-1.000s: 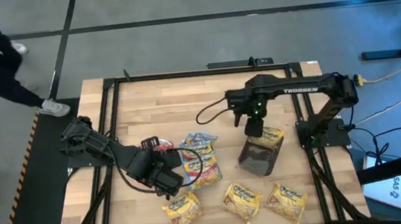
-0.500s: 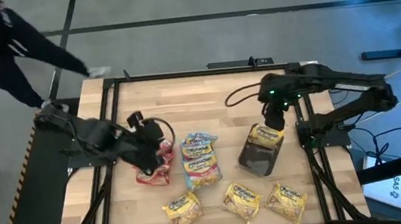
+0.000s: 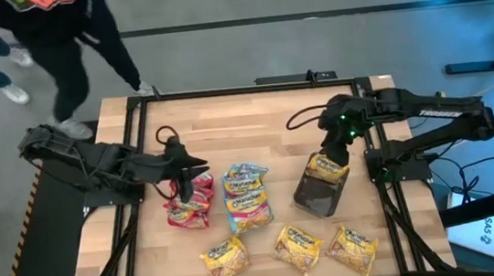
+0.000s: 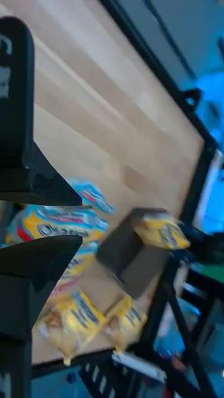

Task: Sort Maruchan noodles
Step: Put the yellow noodle pack into the black bin

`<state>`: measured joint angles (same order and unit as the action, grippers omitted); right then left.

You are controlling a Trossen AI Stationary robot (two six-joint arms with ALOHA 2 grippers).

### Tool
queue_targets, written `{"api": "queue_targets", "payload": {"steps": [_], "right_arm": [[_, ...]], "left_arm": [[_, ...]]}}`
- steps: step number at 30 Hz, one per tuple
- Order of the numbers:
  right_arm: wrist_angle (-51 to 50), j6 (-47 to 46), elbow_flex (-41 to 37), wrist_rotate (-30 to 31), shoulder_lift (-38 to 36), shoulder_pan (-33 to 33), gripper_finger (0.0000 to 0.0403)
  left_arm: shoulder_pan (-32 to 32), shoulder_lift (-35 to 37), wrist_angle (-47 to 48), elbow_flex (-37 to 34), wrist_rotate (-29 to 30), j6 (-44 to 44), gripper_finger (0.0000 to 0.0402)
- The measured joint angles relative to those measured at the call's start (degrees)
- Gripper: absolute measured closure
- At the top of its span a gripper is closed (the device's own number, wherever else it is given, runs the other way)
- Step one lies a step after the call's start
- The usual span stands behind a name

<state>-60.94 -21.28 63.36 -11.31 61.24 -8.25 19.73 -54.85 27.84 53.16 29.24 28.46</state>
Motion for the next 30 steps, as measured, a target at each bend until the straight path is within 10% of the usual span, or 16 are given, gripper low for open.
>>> {"api": "queue_targets", "payload": {"steps": [21,30], "right_arm": [[0.83,-6.05,-3.2,-5.93,0.78,0.13,0.0268],[-2.25,-13.83,-3.18,-14.92,-0.75,16.4,0.0268]], "left_arm": [[0.0,-1.88,-4.94,-2.22,-0.32,3.15,0.0321],[0.0,-2.2,-2.79,-2.22,-0.42,4.07,0.0321]]}}
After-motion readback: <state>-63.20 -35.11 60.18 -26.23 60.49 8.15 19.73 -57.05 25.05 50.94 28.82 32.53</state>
